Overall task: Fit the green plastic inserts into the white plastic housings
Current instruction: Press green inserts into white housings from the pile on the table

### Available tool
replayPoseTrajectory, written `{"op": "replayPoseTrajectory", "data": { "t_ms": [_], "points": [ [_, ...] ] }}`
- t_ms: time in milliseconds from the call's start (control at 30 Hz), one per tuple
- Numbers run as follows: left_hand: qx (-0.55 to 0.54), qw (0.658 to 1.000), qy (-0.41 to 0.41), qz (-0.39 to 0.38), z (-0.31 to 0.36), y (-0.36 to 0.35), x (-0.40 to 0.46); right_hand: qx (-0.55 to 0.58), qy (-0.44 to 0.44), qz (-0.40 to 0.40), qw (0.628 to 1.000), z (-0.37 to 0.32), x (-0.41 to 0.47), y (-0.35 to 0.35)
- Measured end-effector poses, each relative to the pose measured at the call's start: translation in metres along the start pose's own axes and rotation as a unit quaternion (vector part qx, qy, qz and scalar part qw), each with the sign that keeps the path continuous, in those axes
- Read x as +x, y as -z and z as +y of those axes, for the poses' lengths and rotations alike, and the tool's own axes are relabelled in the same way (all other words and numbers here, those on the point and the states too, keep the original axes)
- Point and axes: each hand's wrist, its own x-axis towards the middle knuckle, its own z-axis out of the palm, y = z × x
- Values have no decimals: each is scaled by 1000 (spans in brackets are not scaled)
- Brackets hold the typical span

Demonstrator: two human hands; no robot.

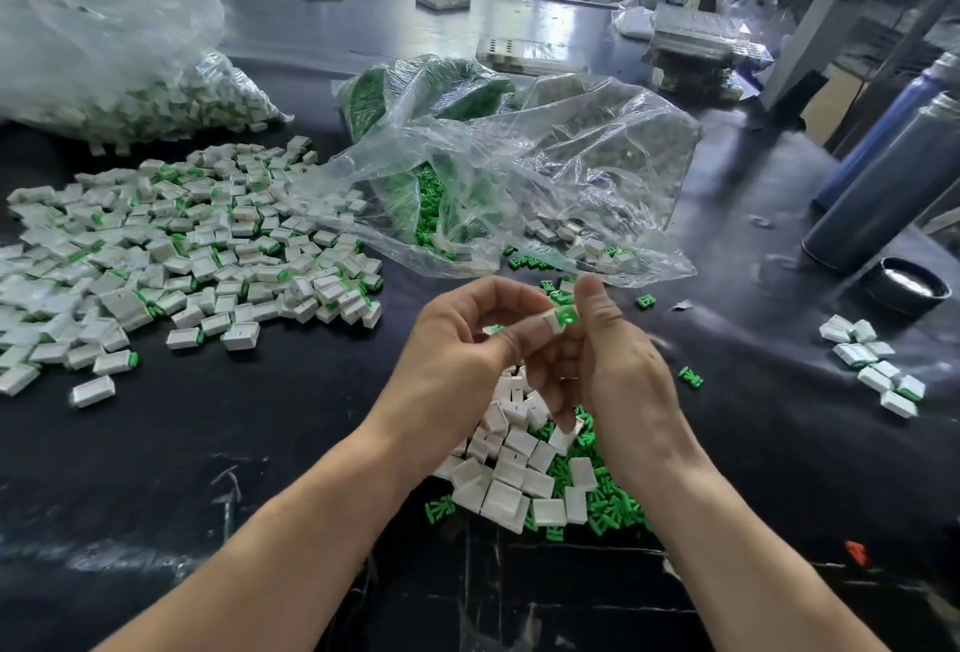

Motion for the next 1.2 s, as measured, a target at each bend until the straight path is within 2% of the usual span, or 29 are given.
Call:
{"op": "replayPoseTrajectory", "data": {
  "t_ms": [267,467,733,933,1200],
  "points": [
    [-36,998,13,-57,-5,-5,-1,-41,14,64,997,6,-1,-7],
    [-28,998,-4,-55,-7,-7,-3,-117,43,100,987,12,1,-10],
    [-1,999,2,-36,-7,-5,-2,-10,29,63,998,3,-5,-13],
    [3,999,-7,-43,-8,-6,-2,-15,26,77,997,7,-1,-14],
    [18,999,-11,-26,-9,-8,-2,-89,70,103,988,10,2,-16]
  ]
}}
